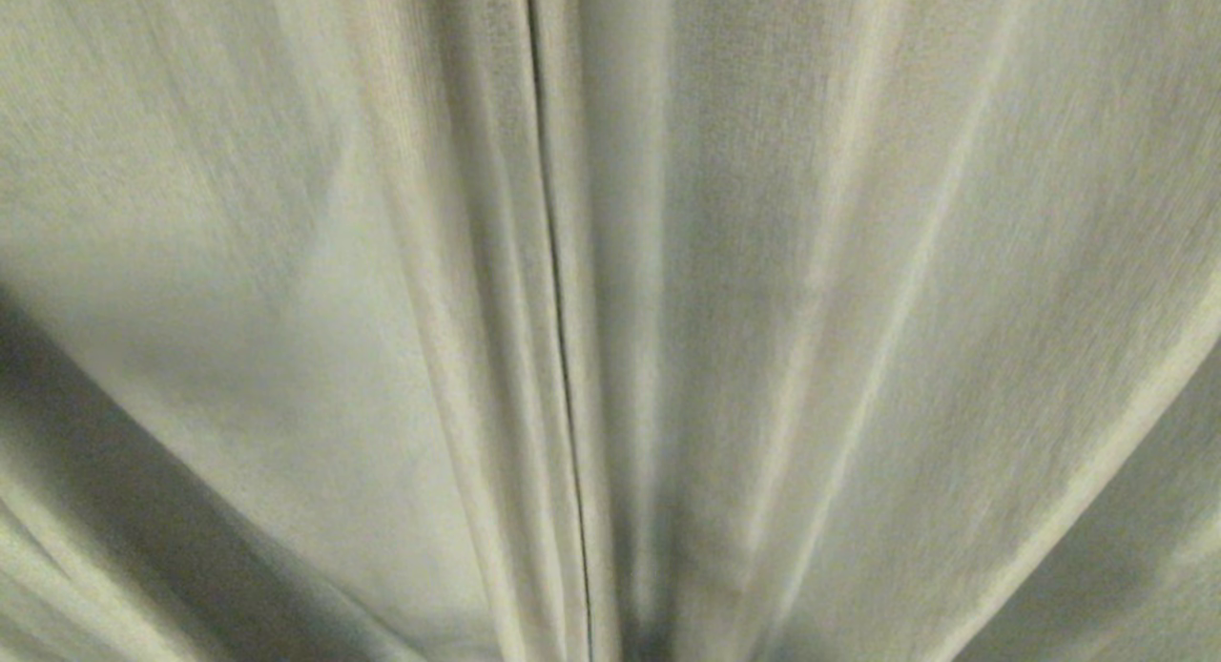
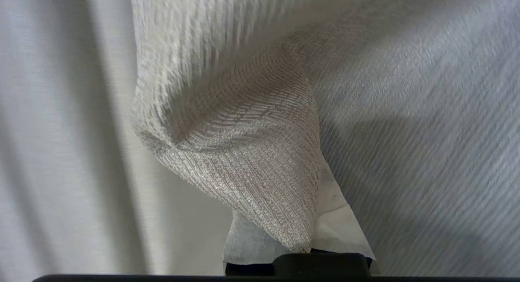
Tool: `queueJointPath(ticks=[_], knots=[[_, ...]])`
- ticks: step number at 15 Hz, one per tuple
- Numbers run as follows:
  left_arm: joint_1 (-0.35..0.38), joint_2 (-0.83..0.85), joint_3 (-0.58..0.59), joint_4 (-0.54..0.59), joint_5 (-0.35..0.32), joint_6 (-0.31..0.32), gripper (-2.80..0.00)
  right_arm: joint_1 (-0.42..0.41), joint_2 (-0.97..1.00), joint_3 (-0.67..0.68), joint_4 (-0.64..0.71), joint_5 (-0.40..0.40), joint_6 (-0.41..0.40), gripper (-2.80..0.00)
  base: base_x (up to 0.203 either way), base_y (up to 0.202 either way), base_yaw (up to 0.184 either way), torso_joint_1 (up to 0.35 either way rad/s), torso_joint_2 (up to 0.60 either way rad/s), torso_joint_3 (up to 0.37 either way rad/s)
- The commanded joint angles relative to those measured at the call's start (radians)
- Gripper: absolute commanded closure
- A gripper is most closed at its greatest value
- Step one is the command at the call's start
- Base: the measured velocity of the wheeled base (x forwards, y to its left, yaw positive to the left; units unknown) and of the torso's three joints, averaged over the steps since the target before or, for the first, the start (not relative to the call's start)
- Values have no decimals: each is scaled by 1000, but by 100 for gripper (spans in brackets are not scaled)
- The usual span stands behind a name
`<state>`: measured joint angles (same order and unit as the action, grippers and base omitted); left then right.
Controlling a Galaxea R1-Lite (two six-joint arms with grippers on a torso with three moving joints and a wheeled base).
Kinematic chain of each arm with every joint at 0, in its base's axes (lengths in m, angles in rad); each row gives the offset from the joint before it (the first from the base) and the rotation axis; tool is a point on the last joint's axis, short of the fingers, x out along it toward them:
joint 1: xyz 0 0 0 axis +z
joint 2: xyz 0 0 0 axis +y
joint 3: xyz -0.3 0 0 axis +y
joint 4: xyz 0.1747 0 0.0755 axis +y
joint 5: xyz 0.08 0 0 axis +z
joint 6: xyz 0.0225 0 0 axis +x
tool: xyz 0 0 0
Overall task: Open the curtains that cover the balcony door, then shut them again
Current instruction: Pull the outer curtains open on both sides
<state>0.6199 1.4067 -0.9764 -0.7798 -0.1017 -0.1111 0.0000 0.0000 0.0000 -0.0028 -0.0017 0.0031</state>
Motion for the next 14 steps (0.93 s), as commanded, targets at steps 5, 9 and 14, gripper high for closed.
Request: queueJointPath(ticks=[5, 9, 14], knots=[[196, 62, -4, -9, -119, -26, 0, 0, 0, 0, 0, 0, 0, 0, 0, 0, 0, 0, 0, 0], [271, 145, -68, -9, -194, -31, 0, 0, 0, 0, 0, 0, 0, 0, 0, 0, 0, 0, 0, 0], [354, 278, -188, -15, -264, -47, 0, 0, 0, 0, 0, 0, 0, 0, 0, 0, 0, 0, 0, 0]])
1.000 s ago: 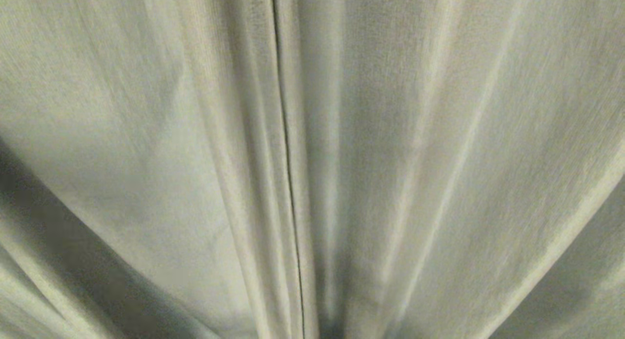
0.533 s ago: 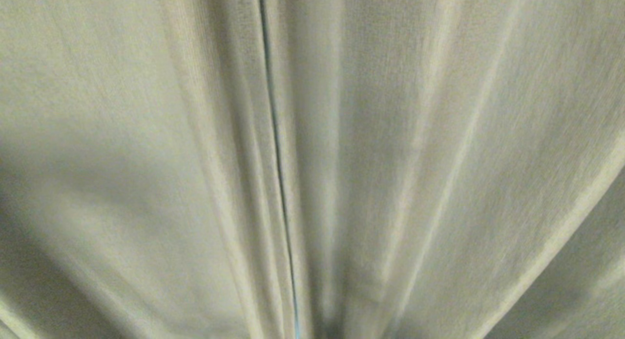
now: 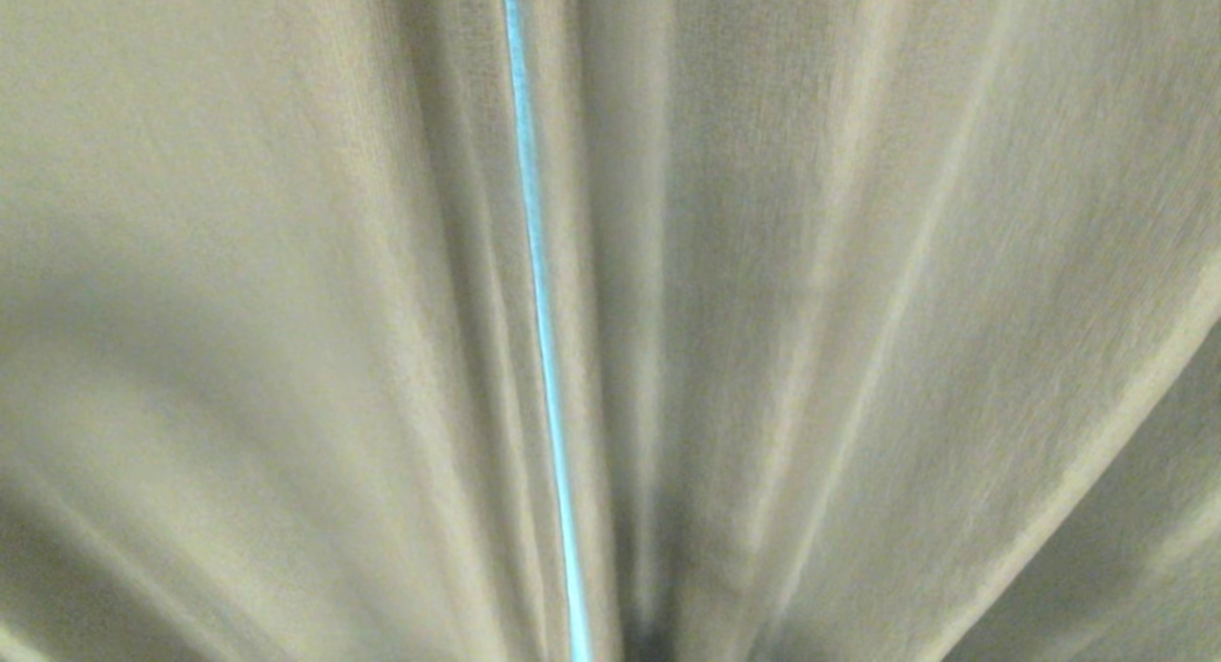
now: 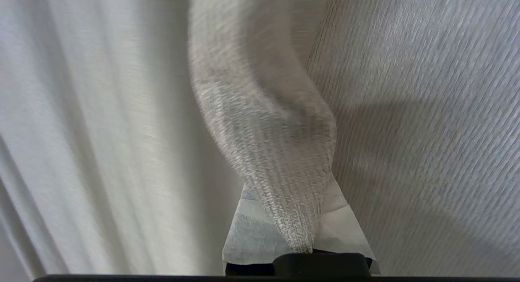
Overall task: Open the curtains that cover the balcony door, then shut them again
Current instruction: Pull the outer curtains open on both sides
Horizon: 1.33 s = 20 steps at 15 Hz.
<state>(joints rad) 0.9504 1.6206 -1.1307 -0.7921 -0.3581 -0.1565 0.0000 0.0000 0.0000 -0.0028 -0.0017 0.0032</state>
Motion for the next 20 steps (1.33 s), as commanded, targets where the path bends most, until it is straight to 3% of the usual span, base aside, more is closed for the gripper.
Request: queueJointPath(ticks=[1, 8, 20], knots=[[41, 99, -68, -2, -18, -3, 0, 0, 0, 0, -1, 0, 0, 0, 0, 0, 0, 0, 0, 0], [141, 271, -259, -1, -33, -27, 0, 0, 0, 0, 0, 0, 0, 0, 0, 0, 0, 0, 0, 0], [243, 346, -323, -2, -44, -74, 0, 0, 0, 0, 0, 0, 0, 0, 0, 0, 0, 0, 0, 0]])
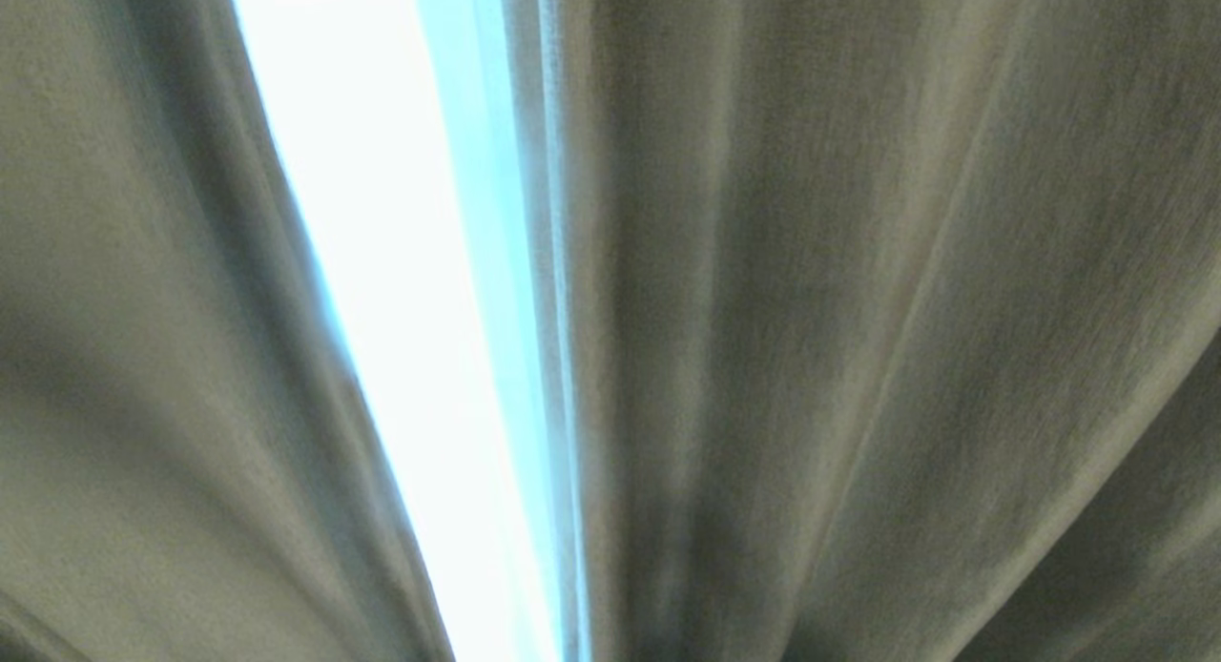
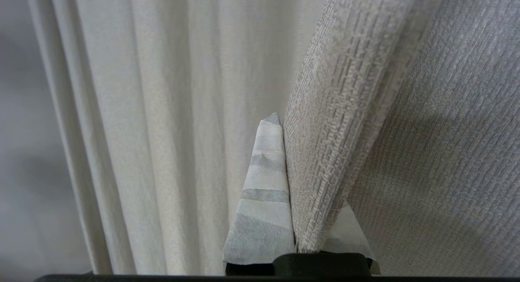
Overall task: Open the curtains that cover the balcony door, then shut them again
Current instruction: Pull the outer curtains open on both sides
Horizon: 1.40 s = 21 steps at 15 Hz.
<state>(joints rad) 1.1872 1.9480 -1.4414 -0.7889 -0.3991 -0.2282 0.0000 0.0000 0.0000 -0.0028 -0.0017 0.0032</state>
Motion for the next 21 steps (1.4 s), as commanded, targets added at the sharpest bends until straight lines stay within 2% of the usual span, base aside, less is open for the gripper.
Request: queueJointPath(ticks=[1, 9, 13, 17, 21], knots=[[8, 19, -17, -7, -8, -3, 0, 0, 0, 0, 0, 0, 0, 0, 0, 0, 0, 0, 0, 0], [-17, -73, -51, -6, -100, -6, 0, 0, 0, 0, 0, 0, 0, 0, 0, 0, 0, 0, 0, 0], [-55, -136, -50, -4, -107, -7, 0, 0, 0, 0, -2, 0, 0, 0, 0, 0, 0, 0, 0, 0], [-130, -181, -41, -3, -121, -7, 0, 0, 0, 0, 0, 0, 0, 0, 0, 0, 0, 0, 0, 0], [-159, -216, 7, -5, -121, -4, 0, 0, 0, 0, 0, 0, 0, 0, 0, 0, 0, 0, 0, 0]])
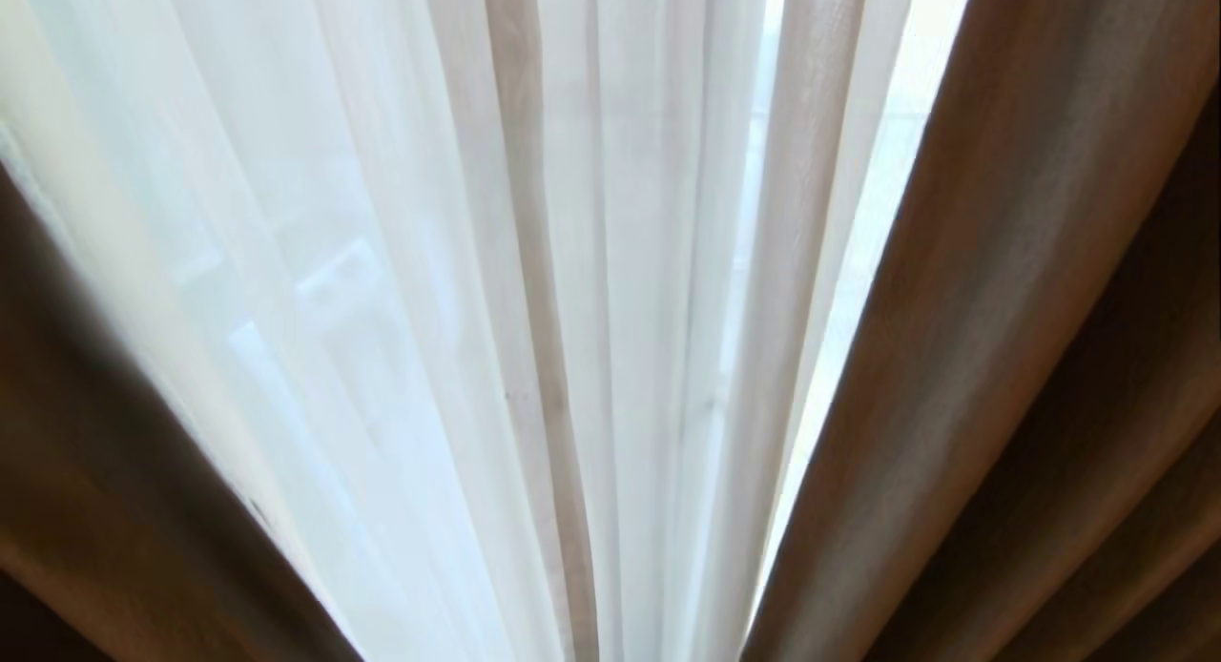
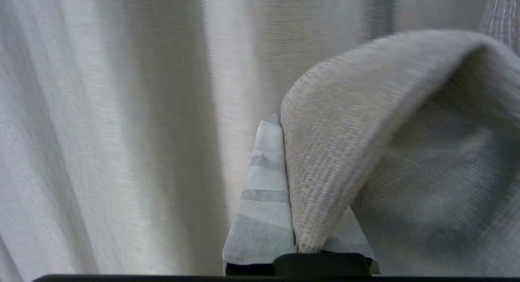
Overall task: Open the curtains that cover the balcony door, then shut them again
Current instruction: Pull the outer curtains open on both sides
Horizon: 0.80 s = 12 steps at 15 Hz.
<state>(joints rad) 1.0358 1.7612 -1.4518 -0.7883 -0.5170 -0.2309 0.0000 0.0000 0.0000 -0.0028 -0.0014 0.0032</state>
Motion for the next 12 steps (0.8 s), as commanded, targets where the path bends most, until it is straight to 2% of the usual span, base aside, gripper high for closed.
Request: queueJointPath(ticks=[1, 2, 3, 7, 12], knots=[[-12, -35, 31, -6, -3, 1, 0, 0, 0, 0, -1, 0, 0, 0, 0, 0, 0, 0, 0, 0], [-21, -37, 33, -6, -2, 2, 0, 0, 0, 0, 0, 0, 0, 0, 0, 0, 0, 0, 0, 0], [-25, -39, 34, -6, 0, 2, -280, 0, 0, 0, 0, 0, 0, 0, 0, 0, 0, 0, 0, 0], [-36, -65, 51, -5, 0, 2, -280, 0, 0, 0, 0, 0, 0, 0, 0, 0, 0, 0, 0, 0], [-36, -244, 254, -5, 5, 1, -280, 0, 0, 0, 0, 0, 0, 0, 0, 0, 0, 0, 0, 0]])
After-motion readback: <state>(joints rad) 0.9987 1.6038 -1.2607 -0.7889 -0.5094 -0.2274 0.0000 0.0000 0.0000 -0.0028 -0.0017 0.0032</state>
